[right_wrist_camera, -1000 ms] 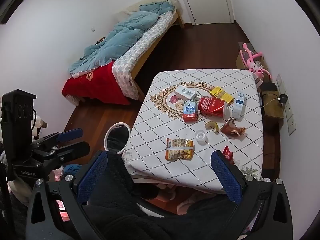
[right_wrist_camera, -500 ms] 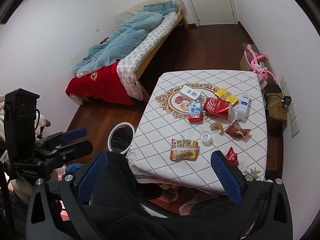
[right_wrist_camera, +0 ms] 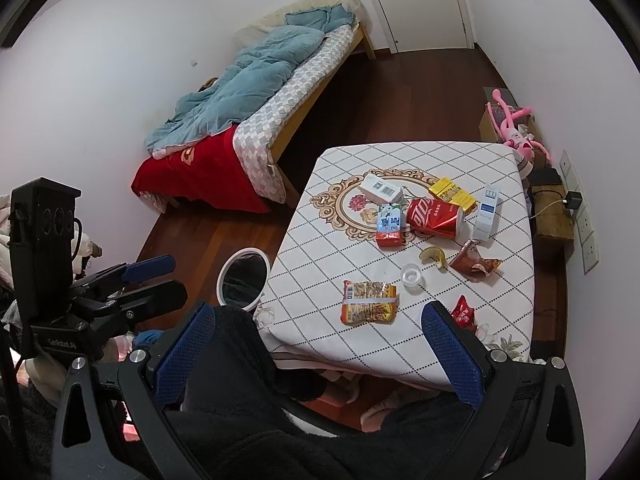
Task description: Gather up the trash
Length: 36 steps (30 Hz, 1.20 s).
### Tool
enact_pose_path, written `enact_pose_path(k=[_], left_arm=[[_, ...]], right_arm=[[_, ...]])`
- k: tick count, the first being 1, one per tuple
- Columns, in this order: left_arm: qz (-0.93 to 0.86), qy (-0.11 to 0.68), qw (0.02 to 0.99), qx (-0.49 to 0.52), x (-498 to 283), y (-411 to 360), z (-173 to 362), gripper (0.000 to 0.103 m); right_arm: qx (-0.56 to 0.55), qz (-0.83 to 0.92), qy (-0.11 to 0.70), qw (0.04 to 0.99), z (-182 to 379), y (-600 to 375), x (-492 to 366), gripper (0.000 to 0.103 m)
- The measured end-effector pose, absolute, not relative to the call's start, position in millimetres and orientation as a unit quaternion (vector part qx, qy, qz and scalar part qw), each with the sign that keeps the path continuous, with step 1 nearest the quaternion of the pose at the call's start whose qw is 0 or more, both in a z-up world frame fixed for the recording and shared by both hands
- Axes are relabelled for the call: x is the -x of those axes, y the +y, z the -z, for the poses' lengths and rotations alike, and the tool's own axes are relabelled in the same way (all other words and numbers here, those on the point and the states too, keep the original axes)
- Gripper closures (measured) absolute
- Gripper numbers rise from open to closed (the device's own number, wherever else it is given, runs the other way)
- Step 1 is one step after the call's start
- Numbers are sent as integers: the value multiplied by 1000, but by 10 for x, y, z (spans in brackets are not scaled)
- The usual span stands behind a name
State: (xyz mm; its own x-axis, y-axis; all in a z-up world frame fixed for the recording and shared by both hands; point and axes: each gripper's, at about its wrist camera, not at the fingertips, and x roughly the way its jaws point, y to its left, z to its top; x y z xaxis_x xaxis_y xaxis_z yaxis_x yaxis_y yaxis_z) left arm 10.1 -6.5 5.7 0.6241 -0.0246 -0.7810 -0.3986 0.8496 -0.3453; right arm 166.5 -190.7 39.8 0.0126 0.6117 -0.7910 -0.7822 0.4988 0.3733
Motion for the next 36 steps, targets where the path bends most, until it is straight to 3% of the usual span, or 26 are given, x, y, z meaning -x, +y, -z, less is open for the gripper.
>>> enact_pose_path(k=[36], left_arm=[[-106, 417, 866, 254, -138, -24, -76, 0]], right_arm=[[88, -497, 499, 705, -429, -1846, -1632, 0]])
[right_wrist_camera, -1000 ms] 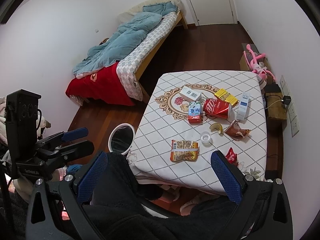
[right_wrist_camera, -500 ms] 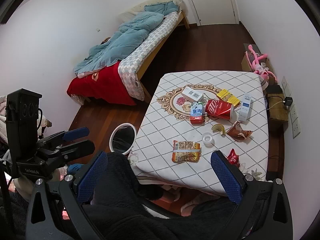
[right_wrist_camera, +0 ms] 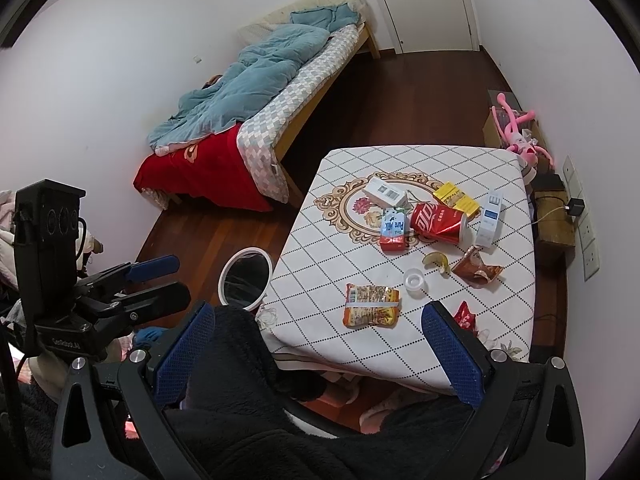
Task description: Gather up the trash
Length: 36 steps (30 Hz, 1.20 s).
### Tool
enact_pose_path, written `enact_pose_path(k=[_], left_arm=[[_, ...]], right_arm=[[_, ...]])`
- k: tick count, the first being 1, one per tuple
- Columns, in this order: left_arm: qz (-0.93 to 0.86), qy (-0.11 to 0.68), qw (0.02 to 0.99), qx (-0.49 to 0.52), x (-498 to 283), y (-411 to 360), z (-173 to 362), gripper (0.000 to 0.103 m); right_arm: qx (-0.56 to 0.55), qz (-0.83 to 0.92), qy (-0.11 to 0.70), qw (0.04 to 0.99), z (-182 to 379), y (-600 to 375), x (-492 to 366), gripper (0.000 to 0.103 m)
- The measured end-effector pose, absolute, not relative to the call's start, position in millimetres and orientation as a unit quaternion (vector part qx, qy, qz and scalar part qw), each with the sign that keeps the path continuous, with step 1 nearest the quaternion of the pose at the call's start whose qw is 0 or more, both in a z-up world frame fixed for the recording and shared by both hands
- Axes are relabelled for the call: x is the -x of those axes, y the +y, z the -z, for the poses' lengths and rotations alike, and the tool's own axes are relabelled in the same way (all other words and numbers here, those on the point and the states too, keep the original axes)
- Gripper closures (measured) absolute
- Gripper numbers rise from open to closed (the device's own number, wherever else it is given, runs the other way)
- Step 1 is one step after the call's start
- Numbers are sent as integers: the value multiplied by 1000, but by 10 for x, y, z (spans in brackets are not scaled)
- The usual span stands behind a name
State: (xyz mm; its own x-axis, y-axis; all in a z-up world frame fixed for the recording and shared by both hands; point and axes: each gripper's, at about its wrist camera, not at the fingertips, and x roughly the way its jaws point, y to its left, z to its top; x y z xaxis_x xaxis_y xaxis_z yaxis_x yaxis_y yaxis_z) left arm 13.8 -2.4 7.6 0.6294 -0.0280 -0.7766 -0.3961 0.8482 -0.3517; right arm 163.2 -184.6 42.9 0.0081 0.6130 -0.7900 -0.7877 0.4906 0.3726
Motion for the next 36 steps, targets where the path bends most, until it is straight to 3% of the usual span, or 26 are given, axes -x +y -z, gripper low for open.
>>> enact_pose_path(k=[29, 36], left_arm=[[-108, 414, 871, 243, -108, -87, -105, 0], [-223, 433, 852, 191, -464, 70, 401, 0]], right_arm=[[82, -500, 495, 705, -529, -1898, -1663, 0], [45, -471, 500, 725, -435, -1965, -1777, 0]])
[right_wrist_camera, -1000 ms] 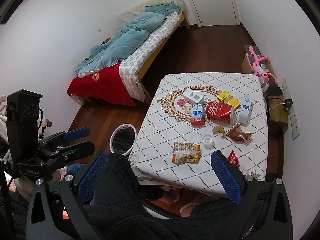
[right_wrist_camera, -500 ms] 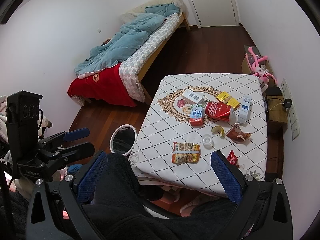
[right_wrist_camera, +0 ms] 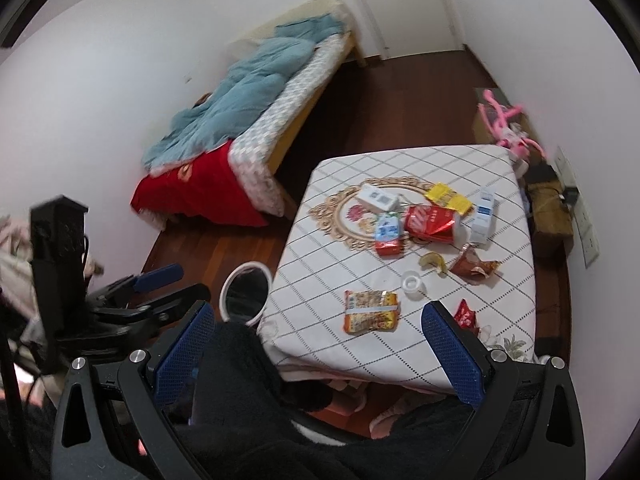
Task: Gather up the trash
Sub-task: 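Grasp the orange snack wrapper with the left tool while the right tool grasps the red chip bag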
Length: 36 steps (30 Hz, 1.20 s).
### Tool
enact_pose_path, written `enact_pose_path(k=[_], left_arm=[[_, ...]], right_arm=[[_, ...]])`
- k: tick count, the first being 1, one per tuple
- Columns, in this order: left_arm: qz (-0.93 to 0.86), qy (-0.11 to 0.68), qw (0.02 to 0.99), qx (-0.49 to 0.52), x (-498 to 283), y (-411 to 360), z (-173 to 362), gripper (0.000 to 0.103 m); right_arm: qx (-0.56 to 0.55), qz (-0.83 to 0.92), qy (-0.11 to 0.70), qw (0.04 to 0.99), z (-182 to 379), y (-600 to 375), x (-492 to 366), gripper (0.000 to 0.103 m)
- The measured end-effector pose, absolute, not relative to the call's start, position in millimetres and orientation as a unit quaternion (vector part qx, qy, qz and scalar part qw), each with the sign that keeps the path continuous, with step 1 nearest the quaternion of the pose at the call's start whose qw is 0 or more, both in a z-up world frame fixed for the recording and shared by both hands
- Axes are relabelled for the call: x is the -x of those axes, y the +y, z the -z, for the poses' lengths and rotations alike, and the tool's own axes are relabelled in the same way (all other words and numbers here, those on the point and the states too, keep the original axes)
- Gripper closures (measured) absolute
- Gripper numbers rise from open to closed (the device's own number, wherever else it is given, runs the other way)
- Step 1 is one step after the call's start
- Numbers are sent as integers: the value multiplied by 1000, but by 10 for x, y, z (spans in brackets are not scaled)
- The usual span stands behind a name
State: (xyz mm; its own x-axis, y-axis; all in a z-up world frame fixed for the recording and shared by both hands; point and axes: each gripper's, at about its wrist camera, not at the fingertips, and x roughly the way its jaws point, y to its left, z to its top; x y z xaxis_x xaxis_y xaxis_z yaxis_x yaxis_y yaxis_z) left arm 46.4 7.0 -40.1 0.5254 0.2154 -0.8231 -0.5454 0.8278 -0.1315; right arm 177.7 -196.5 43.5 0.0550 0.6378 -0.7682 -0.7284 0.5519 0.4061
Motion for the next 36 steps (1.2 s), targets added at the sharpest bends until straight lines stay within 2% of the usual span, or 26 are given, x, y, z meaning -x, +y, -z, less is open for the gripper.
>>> enact_pose_path(k=[3, 8, 11, 15, 17, 19, 21, 22, 24, 25, 26, 28, 30, 36], left_arm=[[-260, 470, 823, 182, -677, 236, 919, 0], [-264, 543, 766, 220, -923, 434, 1887, 0], [-253, 579, 738, 237, -1022, 422, 2371, 0], [-222, 609, 706, 286, -1169, 427, 2863, 1], [-206, 609, 698, 316, -1214, 409, 2983, 6], [-191, 601, 697, 341, -1268, 362, 3049, 26], [-198, 598, 704, 328, -1304, 291, 3019, 31], [-202, 596, 711, 313, -1330, 241, 2992, 56], [-217, 601, 716, 281, -1369, 172, 2987, 68], [-214, 598, 721, 276, -1375, 142, 2985, 79], [-216, 600, 722, 269, -1374, 109, 2976, 86], [-224, 598, 729, 246, -1360, 35, 2933, 91], [-232, 593, 738, 222, -1336, -41, 2866, 94], [-253, 576, 759, 165, -1236, -221, 2591, 97]], right_arm=[[39, -416, 500, 759, -165, -2014, -1959, 0], [4, -295, 549, 782, 789, -2124, -2450, 1], [-15, -252, 590, 767, 1356, -2195, -2650, 20], [-14, -214, 625, 751, 1986, -2229, -2787, 20], [-21, -207, 632, 746, 2173, -2239, -2822, 20], [-30, -207, 636, 743, 2310, -2234, -2860, 20], [-27, -203, 636, 744, 2413, -2222, -2871, 20], [-28, -205, 637, 743, 2467, -2206, -2881, 20], [-23, -202, 638, 743, 2548, -2176, -2908, 20], [-21, -202, 638, 743, 2578, -2164, -2905, 20], [-18, -201, 639, 742, 2608, -2136, -2913, 22], [-12, -202, 639, 742, 2671, -2091, -2917, 36], [-4, -201, 640, 742, 2692, -2081, -2913, 61], [9, -197, 624, 757, 2669, -2198, -2852, 69]])
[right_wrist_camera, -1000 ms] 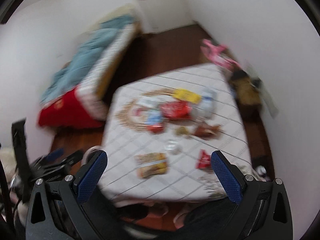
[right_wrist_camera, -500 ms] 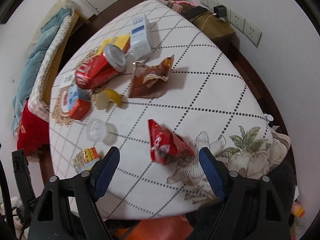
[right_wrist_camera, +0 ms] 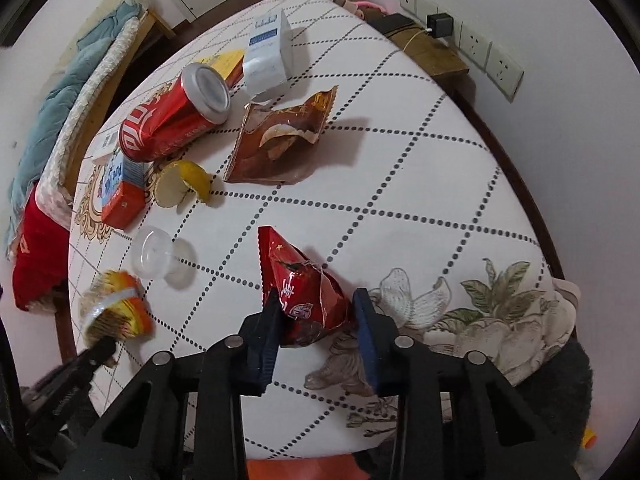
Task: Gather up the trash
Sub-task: 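Grasp the orange snack wrapper with the left tool while the right tool grasps the red chip bag, then carry both wrappers over the white bin and open both tools to drop them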
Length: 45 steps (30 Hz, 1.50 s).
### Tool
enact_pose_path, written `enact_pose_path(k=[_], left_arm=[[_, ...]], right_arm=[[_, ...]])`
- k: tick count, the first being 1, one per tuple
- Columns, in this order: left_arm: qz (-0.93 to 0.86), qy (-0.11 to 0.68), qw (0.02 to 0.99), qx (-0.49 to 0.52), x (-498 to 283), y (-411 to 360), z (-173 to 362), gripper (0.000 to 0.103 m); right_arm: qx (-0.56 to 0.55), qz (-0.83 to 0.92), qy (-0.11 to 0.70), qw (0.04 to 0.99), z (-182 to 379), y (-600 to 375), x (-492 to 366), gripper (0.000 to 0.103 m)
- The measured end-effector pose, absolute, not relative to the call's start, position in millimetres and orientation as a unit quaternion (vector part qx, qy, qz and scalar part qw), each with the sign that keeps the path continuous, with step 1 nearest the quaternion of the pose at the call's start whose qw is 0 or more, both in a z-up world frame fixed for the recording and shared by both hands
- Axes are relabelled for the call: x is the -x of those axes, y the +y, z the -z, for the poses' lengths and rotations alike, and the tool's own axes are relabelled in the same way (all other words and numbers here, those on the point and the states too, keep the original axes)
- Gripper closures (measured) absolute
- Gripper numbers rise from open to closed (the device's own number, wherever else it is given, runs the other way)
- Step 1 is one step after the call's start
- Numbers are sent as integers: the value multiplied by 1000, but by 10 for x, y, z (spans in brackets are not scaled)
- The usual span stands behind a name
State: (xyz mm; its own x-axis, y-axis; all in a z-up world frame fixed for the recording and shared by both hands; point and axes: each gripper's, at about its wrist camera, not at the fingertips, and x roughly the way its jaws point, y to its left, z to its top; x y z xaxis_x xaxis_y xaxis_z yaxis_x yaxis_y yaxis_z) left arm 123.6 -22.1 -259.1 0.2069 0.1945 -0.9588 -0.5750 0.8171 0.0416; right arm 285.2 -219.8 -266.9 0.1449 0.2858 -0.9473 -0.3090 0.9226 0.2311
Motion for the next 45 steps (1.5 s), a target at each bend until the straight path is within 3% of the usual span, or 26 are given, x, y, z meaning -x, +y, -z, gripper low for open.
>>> enact_pose_path(k=[20, 31, 39, 45], left_arm=[[-300, 503, 803, 109, -915, 101, 1798, 98], [-371, 423, 820, 105, -293, 868, 1057, 98], [-448, 419, 775, 153, 540, 2117, 1233, 98], [-468, 451, 716, 254, 1195, 3184, 1995, 97]], right_arm=[[20, -254, 568, 783, 1978, -2162, -2515, 75], [44, -370, 519, 769, 1206, -1249, -2026, 75], [101, -479, 508, 709, 1065, 289, -1303, 75], [162, -518, 555, 630, 1668, 1649, -597, 75]])
